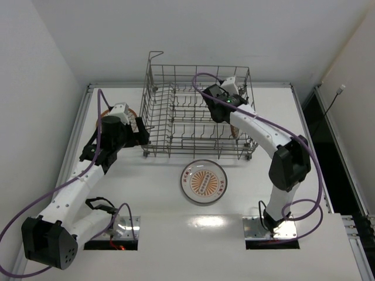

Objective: Load the plates into the dish rack

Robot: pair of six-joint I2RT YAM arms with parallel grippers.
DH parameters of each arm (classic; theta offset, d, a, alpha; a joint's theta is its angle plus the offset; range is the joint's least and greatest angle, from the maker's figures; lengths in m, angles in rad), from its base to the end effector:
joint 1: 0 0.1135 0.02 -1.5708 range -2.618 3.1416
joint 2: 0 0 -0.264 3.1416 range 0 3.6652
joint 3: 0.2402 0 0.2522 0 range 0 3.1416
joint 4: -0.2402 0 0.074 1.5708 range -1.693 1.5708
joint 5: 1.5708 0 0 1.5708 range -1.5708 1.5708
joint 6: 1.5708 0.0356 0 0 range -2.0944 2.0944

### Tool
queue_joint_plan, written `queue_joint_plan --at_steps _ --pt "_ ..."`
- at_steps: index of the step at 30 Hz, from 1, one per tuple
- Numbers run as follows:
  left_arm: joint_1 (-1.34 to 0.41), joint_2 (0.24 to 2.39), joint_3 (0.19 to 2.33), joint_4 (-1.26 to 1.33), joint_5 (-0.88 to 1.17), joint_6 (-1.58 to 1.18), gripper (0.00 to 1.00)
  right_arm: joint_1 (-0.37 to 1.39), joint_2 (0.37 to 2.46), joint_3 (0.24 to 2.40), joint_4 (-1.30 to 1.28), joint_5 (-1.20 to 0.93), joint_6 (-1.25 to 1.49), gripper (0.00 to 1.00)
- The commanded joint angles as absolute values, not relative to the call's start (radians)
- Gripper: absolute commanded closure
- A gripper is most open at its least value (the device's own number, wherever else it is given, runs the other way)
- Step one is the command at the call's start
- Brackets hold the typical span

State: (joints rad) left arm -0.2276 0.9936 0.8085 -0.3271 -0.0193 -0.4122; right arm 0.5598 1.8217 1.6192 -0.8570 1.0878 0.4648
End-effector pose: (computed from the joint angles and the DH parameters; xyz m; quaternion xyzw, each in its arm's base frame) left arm 0.2177 -0.0497 0.2949 -0.0844 0.8590 -0.1509 0.4819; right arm 0.3403 0.1761 0.2998 0.0914 0.8332 -0.3303 0.4340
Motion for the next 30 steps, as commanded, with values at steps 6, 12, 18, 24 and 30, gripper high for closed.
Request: queue_joint_plan --at_steps 6,12,18,24,30 --pt "-0.224 0.983 0.815 -0.296 -0.012 -0.416 0.0 0.54 1.789 1.532 -0.836 0.897 0.523 0.99" --pt "-0.224 0.983 0.815 -0.296 -0.012 -0.416 0.0 0.522 1.81 1.511 -0.859 0.838 0.567 0.78" --pt "-0.224 0.983 0.815 -0.296 -0.012 -0.416 0.0 0.512 1.709 1.511 -0.903 0.841 0.584 0.21" --pt "-0.224 0.983 0.815 -0.296 -0.021 -0.416 0.0 0.503 1.563 1.66 -0.948 0.877 0.577 0.14" --pt "-0.224 0.974 0.815 -0.305 -0.04 -0.416 0.0 0.503 1.253 1.548 -0.89 0.61 0.569 0.13"
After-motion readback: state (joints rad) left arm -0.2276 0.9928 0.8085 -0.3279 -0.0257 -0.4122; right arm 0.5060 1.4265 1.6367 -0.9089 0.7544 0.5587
